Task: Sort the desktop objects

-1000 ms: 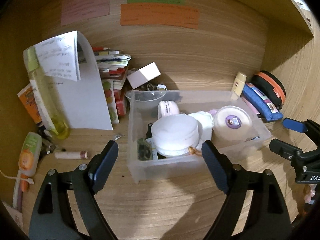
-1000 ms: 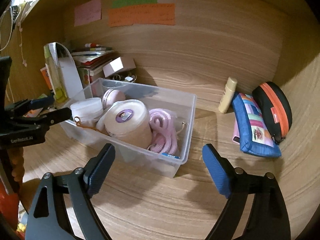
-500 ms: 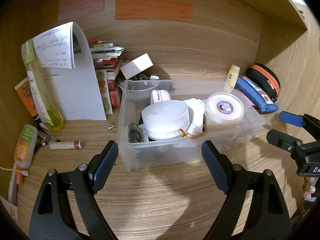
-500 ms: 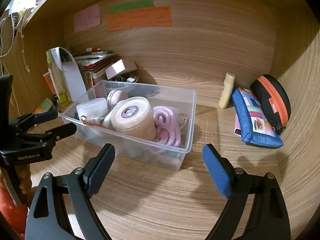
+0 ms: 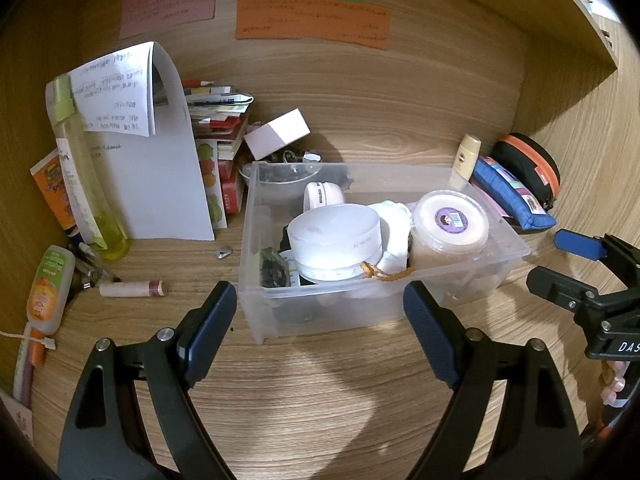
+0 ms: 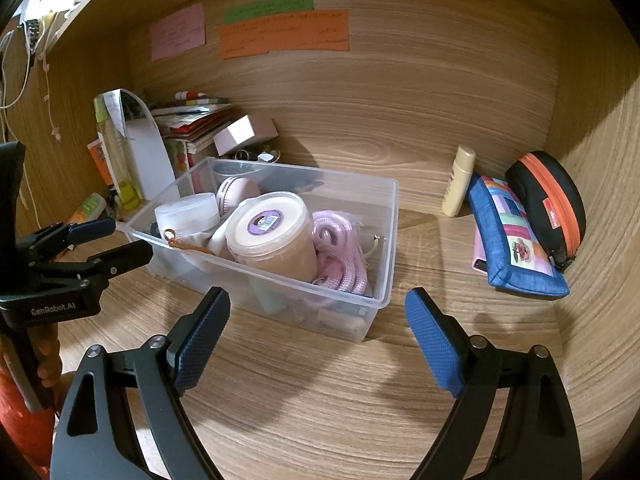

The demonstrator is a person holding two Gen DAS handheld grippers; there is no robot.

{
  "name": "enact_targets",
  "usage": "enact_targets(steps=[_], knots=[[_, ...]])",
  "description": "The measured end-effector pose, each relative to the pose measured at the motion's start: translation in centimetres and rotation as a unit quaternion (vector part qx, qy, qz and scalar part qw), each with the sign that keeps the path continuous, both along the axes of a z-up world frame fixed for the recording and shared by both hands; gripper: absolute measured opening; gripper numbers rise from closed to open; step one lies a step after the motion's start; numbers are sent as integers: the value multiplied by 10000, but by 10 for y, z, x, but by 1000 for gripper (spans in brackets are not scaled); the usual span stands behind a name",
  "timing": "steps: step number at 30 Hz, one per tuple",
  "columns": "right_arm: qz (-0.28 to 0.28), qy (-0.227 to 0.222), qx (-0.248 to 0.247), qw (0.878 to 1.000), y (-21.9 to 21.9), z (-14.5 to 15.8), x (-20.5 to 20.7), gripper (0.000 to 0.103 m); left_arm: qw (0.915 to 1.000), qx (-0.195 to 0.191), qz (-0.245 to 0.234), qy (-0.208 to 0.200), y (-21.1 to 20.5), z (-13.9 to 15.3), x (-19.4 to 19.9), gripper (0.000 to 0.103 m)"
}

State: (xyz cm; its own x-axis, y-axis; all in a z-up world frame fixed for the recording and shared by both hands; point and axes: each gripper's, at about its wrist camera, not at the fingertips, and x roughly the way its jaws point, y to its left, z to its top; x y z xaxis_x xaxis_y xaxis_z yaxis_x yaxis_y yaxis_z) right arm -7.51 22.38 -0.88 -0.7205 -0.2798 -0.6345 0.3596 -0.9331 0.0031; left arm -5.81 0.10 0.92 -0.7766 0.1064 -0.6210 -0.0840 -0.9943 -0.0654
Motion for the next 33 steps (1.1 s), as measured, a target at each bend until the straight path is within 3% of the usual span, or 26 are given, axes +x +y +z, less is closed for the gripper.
enact_targets(steps=[33], knots=[[122,-1,-37,9999,-3,2,0,88,10000,-41,-2,39,10,5,8,86]])
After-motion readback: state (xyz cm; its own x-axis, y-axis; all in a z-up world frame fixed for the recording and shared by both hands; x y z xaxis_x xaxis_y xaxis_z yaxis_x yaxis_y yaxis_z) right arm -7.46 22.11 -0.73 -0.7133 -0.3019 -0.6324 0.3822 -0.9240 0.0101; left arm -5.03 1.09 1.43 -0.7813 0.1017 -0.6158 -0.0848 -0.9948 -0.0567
